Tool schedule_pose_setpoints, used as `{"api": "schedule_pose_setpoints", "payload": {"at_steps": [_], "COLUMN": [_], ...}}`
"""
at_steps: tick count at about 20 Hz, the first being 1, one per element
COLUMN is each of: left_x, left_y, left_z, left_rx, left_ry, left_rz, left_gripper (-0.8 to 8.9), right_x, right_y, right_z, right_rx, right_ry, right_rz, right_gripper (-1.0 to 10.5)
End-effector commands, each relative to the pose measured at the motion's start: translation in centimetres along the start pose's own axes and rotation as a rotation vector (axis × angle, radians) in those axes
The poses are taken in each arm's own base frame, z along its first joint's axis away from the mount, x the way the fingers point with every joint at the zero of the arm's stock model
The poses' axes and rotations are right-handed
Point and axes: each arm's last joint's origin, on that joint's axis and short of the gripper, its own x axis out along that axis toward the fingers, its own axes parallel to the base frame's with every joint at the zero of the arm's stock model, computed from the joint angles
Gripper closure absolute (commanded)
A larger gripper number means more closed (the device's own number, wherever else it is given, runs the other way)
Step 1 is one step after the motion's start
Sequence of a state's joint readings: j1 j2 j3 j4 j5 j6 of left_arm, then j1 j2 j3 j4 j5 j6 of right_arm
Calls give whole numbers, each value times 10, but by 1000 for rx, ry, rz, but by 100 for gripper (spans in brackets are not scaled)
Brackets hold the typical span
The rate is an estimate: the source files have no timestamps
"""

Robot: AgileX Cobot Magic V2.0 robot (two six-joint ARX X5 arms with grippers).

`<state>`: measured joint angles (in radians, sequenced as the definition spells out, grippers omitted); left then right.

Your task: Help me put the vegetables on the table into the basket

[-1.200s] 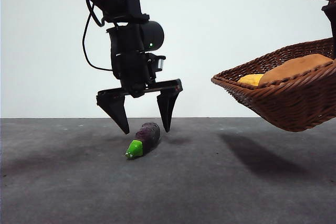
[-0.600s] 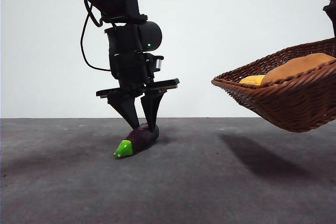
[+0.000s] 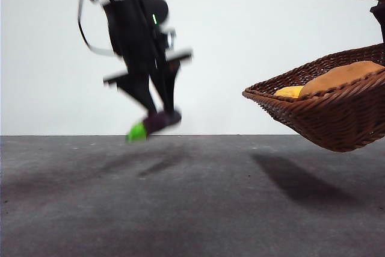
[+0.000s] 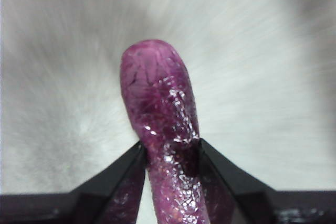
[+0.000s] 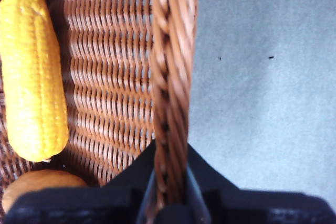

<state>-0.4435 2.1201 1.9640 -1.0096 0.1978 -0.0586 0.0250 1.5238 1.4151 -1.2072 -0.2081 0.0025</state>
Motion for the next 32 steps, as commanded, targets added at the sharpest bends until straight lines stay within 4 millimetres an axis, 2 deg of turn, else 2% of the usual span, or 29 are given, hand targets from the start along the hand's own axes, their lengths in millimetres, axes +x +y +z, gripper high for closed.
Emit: {"api": "schedule_pose_setpoints", "payload": {"at_steps": [1, 4, 7, 10, 14, 19, 23, 24, 26, 27, 28, 32], "left_x": [-35, -78, -103, -103, -100, -96, -95, -95, -95, -95, -95, -98], "left_y": [-9, -26, -53, -74, -99, -114, -118, -118, -118, -118, -118, -118], "left_z": [1, -4, -9, -12, -15, -18, -17, -17, -17, -17, -17, -11], "left_rx": [36, 72, 150, 194, 236, 217, 129, 111, 95, 84, 65, 42], "left_ry": [-82, -156, -187, -185, -178, -197, -198, -193, -188, -184, -181, -229], "left_rz": [-102, -348, -575, -595, -625, -470, -448, -450, -452, -453, -455, -491], "left_gripper": [791, 791, 790, 787, 787, 786, 774, 718, 486, 411, 366, 368], "right_x": [1, 1, 1, 2, 4, 7, 9, 9, 9, 9, 9, 9], "right_y": [0, 0, 4, 11, 23, 43, 56, 57, 58, 58, 58, 58], "right_z": [0, 0, 3, 4, 3, 1, -2, -2, -1, -1, -1, -1], "right_rx": [-3, -4, -3, -9, -42, -104, -150, -152, -154, -154, -155, -155], "right_ry": [-2, -8, -29, -44, -28, -7, 5, 6, 3, 3, 3, -2], "right_rz": [8, 18, 123, 221, 240, 259, 278, 298, 330, 337, 336, 325], "right_gripper": [963, 963, 963, 963, 963, 963, 963, 963, 963, 963, 963, 963]}}
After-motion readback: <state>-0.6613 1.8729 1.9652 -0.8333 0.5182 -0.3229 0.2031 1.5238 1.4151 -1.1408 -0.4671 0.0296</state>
